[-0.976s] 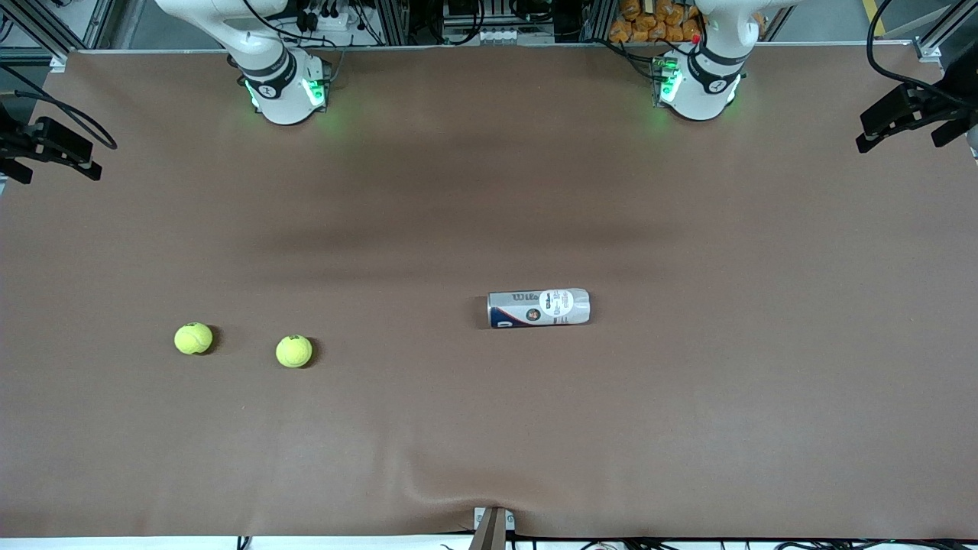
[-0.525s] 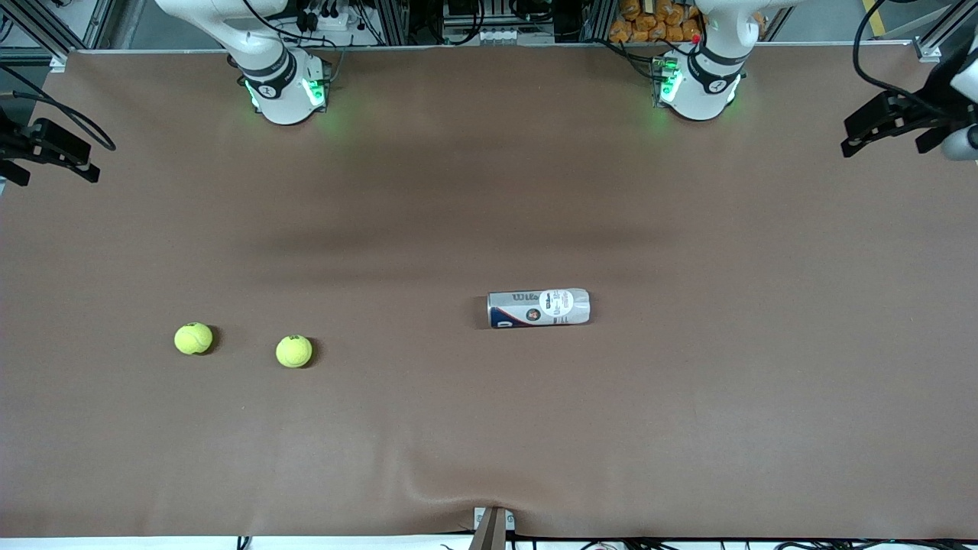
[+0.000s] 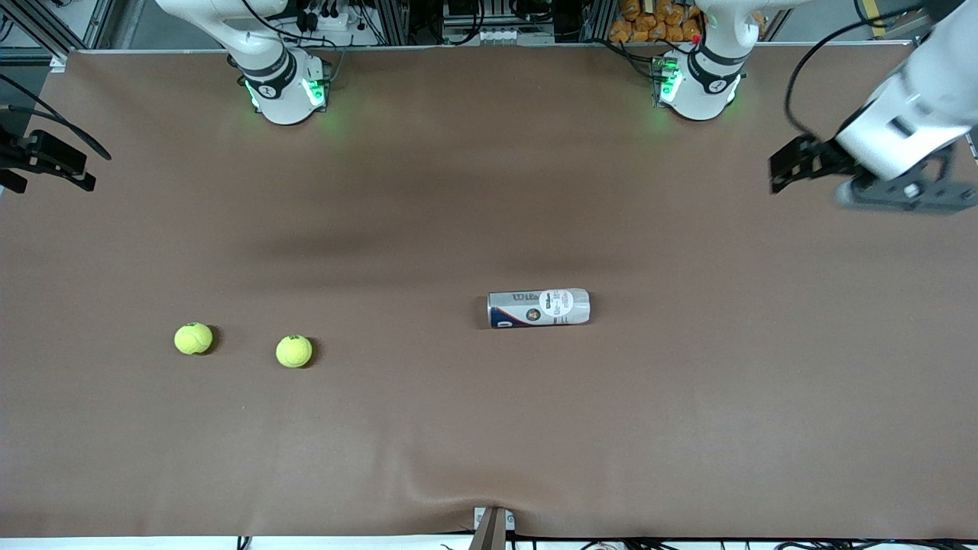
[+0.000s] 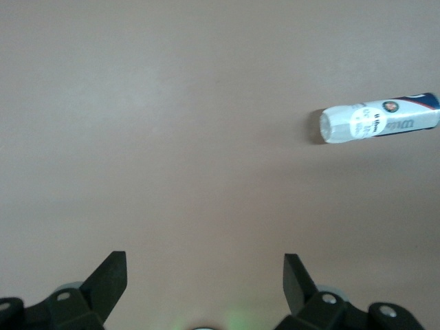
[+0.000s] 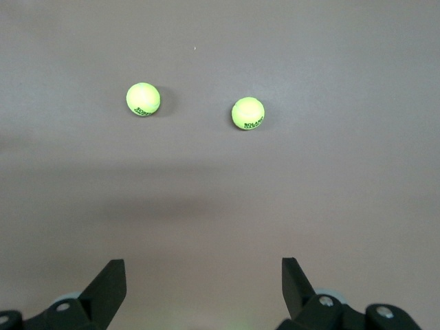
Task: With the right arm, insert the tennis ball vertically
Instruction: 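Reach the white Wilson can with the left gripper and grasp it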
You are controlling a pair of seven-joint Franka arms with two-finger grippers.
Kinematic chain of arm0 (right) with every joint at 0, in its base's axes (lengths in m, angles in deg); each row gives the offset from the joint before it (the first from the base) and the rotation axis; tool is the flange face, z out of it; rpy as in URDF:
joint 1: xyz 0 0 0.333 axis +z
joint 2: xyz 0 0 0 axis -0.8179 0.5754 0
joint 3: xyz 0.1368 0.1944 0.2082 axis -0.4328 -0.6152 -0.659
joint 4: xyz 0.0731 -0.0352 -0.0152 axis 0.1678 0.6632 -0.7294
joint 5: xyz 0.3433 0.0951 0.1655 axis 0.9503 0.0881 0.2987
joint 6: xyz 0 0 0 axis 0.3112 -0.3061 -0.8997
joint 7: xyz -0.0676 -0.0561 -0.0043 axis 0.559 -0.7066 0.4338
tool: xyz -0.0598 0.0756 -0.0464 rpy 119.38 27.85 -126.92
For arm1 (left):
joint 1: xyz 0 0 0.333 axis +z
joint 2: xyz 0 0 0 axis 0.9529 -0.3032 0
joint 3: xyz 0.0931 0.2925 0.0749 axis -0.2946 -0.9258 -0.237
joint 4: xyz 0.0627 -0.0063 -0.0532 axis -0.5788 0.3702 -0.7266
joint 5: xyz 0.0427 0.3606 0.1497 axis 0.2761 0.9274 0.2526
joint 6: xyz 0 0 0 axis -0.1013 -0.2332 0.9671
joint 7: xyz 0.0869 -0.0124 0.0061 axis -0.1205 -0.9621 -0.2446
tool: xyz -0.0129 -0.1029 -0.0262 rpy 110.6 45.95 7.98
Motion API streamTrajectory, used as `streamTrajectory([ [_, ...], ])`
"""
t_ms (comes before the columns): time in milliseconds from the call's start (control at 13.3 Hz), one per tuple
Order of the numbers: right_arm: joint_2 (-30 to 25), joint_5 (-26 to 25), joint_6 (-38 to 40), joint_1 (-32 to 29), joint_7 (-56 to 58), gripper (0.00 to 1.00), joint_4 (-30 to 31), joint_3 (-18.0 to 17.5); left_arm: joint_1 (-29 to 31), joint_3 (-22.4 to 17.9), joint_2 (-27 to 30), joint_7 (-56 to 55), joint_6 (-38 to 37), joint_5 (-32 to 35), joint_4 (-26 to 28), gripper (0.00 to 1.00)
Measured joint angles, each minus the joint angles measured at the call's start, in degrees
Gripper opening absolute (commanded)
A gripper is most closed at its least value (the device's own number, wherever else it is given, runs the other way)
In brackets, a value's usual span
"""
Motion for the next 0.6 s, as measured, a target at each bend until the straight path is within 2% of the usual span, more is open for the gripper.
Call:
streamTrajectory([
  [225, 0.4, 0.0, -0.1, 0.0, 0.0, 1.0, 0.0, 0.0, -4.2, 0.5, -5.6, -0.1, 2.7, 0.4, 0.1, 1.0],
  [600, 2.6, 0.0, -0.9, -0.2, 0.0, 1.0, 0.7, 0.0, -12.8, 0.7, -14.4, -0.2, 5.8, 7.2, -0.2, 1.0],
])
